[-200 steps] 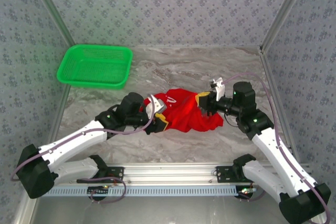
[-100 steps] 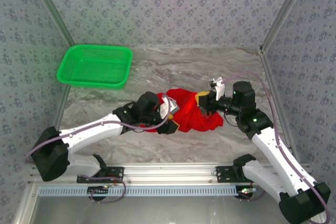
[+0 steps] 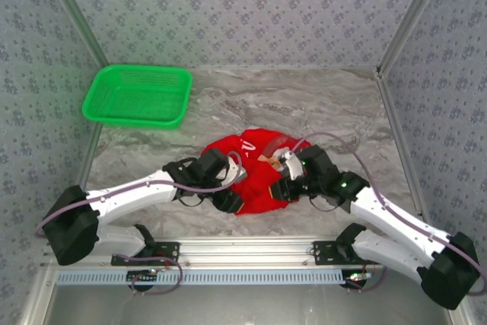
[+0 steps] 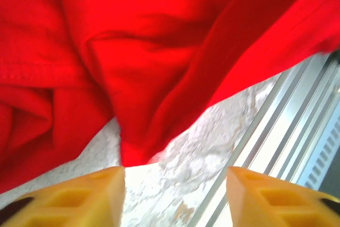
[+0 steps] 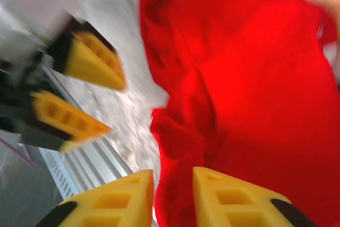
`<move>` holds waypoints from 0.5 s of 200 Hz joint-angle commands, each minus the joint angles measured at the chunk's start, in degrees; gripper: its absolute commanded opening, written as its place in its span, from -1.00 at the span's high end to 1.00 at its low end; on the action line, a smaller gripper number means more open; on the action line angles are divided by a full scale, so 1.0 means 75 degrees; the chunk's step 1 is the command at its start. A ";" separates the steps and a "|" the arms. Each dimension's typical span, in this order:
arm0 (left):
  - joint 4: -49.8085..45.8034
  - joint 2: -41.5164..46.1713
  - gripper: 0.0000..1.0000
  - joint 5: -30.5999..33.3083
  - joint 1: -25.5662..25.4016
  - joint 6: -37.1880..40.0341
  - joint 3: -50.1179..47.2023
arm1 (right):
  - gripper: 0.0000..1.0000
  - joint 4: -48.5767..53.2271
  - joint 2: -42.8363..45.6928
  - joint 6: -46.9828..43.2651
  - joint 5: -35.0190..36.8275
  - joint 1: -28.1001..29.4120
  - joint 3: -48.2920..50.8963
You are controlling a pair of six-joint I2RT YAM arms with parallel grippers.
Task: Fold the inside-out t-shirt
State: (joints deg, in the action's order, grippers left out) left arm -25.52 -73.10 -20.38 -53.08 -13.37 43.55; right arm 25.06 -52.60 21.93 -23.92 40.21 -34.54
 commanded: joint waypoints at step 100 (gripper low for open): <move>0.1272 -0.2226 -0.65 0.1278 0.3505 -0.1695 0.2026 | -0.52 0.0074 -0.5697 -0.2417 0.2349 -0.2578 -0.4312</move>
State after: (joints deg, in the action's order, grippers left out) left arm -15.84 -86.13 -3.62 -26.92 -22.94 57.80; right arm 19.57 -86.89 11.27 -8.60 20.51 -59.81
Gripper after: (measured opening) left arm 0.813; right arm 0.734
